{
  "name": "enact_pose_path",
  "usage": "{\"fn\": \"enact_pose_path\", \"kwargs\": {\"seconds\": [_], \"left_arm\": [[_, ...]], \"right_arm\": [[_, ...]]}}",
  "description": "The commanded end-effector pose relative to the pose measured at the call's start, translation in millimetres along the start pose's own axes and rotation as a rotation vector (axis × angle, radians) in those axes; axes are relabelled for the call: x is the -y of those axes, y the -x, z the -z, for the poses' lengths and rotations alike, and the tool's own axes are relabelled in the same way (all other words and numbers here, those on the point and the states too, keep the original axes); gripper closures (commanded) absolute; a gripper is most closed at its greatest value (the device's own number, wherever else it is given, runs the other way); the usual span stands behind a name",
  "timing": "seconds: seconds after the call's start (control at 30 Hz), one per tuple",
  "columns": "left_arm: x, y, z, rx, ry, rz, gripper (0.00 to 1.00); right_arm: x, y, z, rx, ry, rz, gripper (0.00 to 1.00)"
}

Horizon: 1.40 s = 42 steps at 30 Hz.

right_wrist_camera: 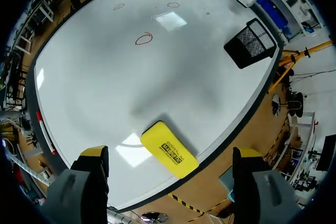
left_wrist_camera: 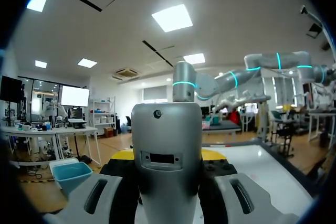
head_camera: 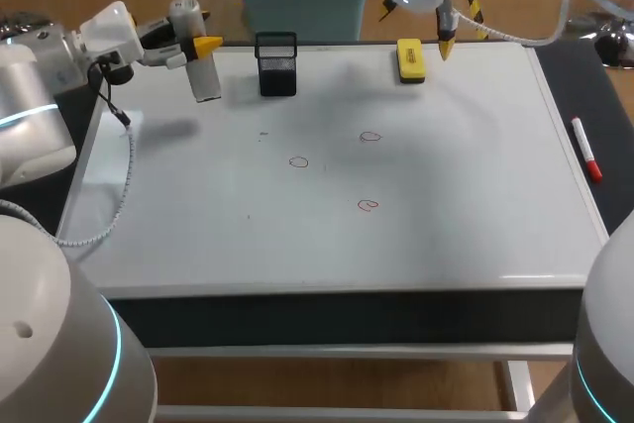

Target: Pick up the inspection probe, press it on each red-marked spot on the whiteboard one by one, put down the probe, pick up the eraser, and wipe off all the red marks.

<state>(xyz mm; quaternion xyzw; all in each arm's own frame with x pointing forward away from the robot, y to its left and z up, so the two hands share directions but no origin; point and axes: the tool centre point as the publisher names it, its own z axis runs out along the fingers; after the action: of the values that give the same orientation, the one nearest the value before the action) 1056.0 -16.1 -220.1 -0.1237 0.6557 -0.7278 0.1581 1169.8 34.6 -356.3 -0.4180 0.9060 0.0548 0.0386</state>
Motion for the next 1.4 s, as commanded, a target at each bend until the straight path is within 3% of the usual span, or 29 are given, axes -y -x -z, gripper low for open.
{"fn": "enact_pose_path", "kwargs": {"seconds": [0.03, 0.17, 0.23, 0.33, 0.77, 1.1, 1.4], "left_arm": [[0.3, -0.1, -0.6, 0.002, -0.002, -0.001, 1.0], [0.3, -0.1, -0.6, 0.002, -0.002, -0.001, 1.0], [0.3, -0.1, -0.6, 0.002, -0.002, -0.001, 1.0], [0.3, -0.1, -0.6, 0.002, -0.002, -0.001, 1.0], [0.3, -0.1, -0.6, 0.002, -0.002, -0.001, 1.0], [0.3, -0.1, -0.6, 0.002, -0.002, -0.001, 1.0], [0.3, -0.1, -0.6, 0.002, -0.002, -0.001, 1.0]], "right_arm": [[-1.0, 0.3, 3.9, -0.011, -0.003, 0.002, 0.0], [-0.9, 2.6, 3.5, -0.015, -0.004, 0.018, 0.0], [-2.6, 7.3, 2.5, 0.018, 0.008, 0.116, 0.0], [-5.0, 8.4, -0.6, 0.001, -0.001, 0.201, 0.0], [3.0, -8.2, -21.6, -0.014, 0.008, 0.464, 0.0], [9.6, -10.5, -33.8, -0.06, 0.007, 0.611, 0.0], [12.4, -5.5, -45.8, -0.101, 0.024, 0.656, 0.0]]}}
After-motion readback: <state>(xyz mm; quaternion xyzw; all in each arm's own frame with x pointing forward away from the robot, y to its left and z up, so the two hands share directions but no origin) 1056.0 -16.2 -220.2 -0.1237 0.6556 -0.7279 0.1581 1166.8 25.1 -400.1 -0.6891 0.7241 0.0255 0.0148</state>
